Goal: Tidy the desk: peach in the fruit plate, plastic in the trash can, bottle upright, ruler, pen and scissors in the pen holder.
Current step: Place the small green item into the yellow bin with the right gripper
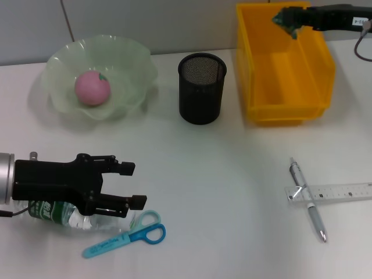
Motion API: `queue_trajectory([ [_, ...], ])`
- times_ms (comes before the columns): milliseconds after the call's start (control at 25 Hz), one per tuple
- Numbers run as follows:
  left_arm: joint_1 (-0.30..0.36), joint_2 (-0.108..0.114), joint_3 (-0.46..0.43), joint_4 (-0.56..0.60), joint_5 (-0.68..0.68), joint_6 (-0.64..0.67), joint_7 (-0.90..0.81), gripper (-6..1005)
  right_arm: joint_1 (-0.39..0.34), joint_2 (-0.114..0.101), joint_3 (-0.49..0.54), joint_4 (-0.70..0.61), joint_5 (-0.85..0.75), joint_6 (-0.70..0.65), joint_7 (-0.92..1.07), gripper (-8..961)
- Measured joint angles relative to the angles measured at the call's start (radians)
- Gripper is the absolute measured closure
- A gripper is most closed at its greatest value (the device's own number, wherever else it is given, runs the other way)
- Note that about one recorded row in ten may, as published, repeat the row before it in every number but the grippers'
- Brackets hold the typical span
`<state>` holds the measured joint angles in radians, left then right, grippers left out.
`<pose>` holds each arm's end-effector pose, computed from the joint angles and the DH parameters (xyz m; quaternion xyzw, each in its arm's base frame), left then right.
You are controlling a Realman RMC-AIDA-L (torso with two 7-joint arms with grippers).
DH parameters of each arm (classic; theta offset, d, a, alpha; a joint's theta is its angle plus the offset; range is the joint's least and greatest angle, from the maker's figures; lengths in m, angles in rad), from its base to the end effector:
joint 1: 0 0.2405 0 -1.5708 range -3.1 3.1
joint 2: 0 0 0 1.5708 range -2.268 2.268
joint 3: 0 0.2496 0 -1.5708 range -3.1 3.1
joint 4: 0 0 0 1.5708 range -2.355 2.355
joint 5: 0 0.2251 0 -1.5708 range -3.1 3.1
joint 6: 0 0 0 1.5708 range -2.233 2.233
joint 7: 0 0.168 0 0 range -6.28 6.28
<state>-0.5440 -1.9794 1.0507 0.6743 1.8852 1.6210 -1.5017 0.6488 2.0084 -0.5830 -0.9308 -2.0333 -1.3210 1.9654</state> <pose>-0.2397 0.3337 -0.0227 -0.9675 -0.1865 -0.1706 0.0070 0.2279 0.4432 0.0988 -0.8474 0.3544 0.2640 0.2944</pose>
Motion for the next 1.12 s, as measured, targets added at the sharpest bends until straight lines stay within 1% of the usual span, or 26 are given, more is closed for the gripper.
queue_trajectory([
  [80, 0.0, 0.0, 0.0, -0.001, 0.0, 0.0, 0.0, 156, 0.0, -0.004, -0.004, 0.012, -0.004, 0.032, -0.002, 790],
  [120, -0.001, -0.001, 0.0, -0.001, 0.0, 0.0, 0.0, 156, 0.001, -0.006, -0.005, 0.028, -0.014, 0.069, -0.003, 789],
  [280, -0.001, -0.003, 0.0, -0.001, 0.0, 0.0, 0.0, 156, 0.01, -0.006, -0.016, 0.046, -0.047, 0.116, -0.002, 787],
  [320, -0.001, -0.005, 0.0, 0.0, 0.0, 0.001, 0.0, 156, 0.016, -0.006, -0.042, 0.055, -0.072, 0.153, 0.003, 786],
  [360, -0.001, -0.005, 0.0, 0.0, 0.0, 0.001, 0.0, 156, 0.016, -0.006, -0.042, 0.055, -0.072, 0.153, 0.003, 785],
  [520, 0.0, -0.008, 0.0, 0.001, 0.0, 0.002, 0.0, 156, 0.023, -0.003, -0.103, 0.066, -0.099, 0.208, 0.008, 783],
  [600, 0.0, -0.009, 0.0, 0.001, 0.0, 0.002, 0.0, 156, 0.033, 0.0, -0.155, 0.076, -0.111, 0.253, 0.009, 781],
  [800, 0.001, -0.01, 0.0, 0.001, 0.0, 0.002, 0.0, 156, 0.038, 0.001, -0.178, 0.087, -0.111, 0.278, 0.009, 778],
  [1000, 0.001, -0.01, 0.0, 0.0, 0.0, 0.002, 0.0, 157, 0.06, -0.009, -0.185, 0.134, -0.115, 0.293, 0.009, 775],
  [1120, 0.001, -0.01, 0.001, 0.0, 0.0, 0.002, 0.0, 157, 0.068, -0.011, -0.185, 0.141, -0.135, 0.305, 0.016, 660],
])
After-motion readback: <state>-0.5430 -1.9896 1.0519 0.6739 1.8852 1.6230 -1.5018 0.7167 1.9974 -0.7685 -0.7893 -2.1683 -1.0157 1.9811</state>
